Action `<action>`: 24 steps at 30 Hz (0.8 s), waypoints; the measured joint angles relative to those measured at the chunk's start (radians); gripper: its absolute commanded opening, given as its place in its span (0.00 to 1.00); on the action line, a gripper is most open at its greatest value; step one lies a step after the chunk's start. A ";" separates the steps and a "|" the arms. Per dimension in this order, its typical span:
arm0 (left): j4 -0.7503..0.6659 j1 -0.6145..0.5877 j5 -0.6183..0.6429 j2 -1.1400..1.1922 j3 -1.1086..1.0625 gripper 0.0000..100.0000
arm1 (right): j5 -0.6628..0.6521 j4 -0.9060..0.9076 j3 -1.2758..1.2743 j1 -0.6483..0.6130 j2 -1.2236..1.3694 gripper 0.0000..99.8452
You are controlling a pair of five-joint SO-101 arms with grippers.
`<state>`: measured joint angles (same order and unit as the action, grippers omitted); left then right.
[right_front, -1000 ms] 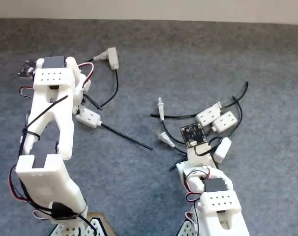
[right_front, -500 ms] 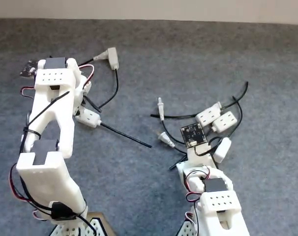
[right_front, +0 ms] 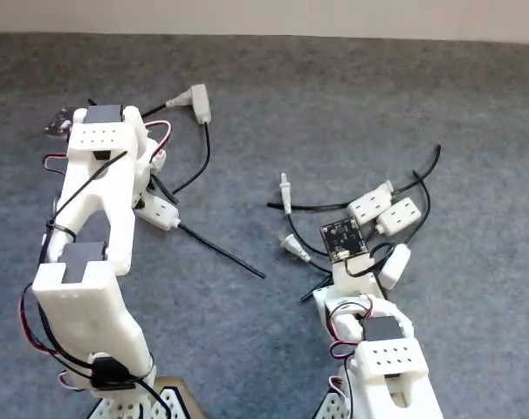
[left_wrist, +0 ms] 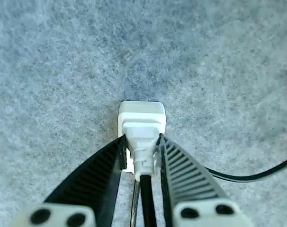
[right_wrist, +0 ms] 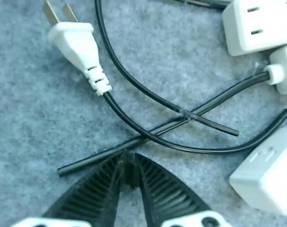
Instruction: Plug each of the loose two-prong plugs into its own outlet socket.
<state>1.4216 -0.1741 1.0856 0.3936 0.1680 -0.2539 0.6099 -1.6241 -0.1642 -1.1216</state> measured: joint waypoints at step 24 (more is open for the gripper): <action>-0.104 0.026 -0.463 -0.021 -0.236 0.16 | 0.000 0.000 0.000 0.000 0.000 0.01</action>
<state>1.3172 -0.1481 0.6222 0.3721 -0.0683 -0.2539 0.6099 -1.6241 -0.1642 -1.1216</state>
